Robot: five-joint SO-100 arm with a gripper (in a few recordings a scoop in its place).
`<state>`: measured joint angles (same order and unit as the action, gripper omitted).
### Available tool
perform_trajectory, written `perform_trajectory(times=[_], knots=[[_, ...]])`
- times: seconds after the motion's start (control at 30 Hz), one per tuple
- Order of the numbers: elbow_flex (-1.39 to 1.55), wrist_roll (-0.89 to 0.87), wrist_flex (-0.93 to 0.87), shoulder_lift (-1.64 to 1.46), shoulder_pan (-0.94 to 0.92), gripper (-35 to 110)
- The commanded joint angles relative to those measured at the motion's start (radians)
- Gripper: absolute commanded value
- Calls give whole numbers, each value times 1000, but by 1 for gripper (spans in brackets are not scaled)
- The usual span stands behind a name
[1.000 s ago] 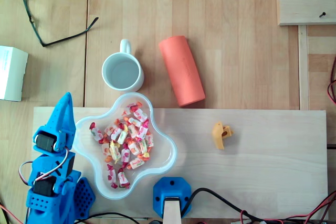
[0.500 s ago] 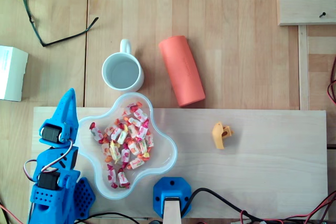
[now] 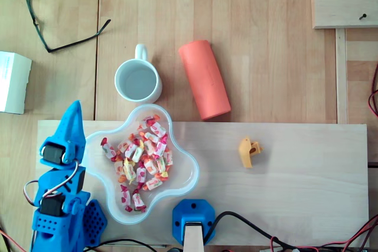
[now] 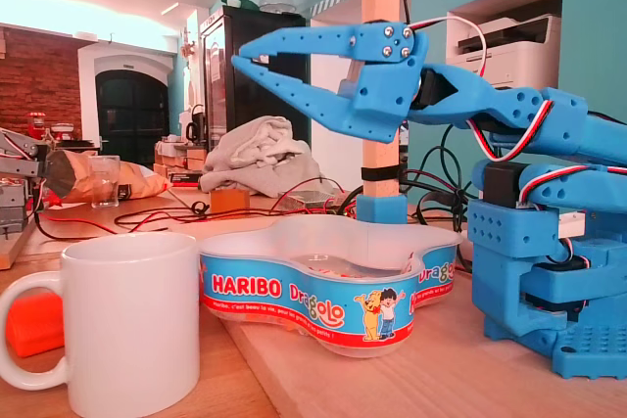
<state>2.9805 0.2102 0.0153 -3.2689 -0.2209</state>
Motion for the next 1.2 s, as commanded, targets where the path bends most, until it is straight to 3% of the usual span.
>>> perform_trajectory(times=[0.0,0.4,0.57,0.9,1.17], knots=[[-67,0,8,-49,-9,-2],[-195,12,-15,-28,-12,-2],[-339,55,-212,-26,-14,-2],[-560,337,-603,-17,6,-2],[-871,456,-856,307,8,-2]])
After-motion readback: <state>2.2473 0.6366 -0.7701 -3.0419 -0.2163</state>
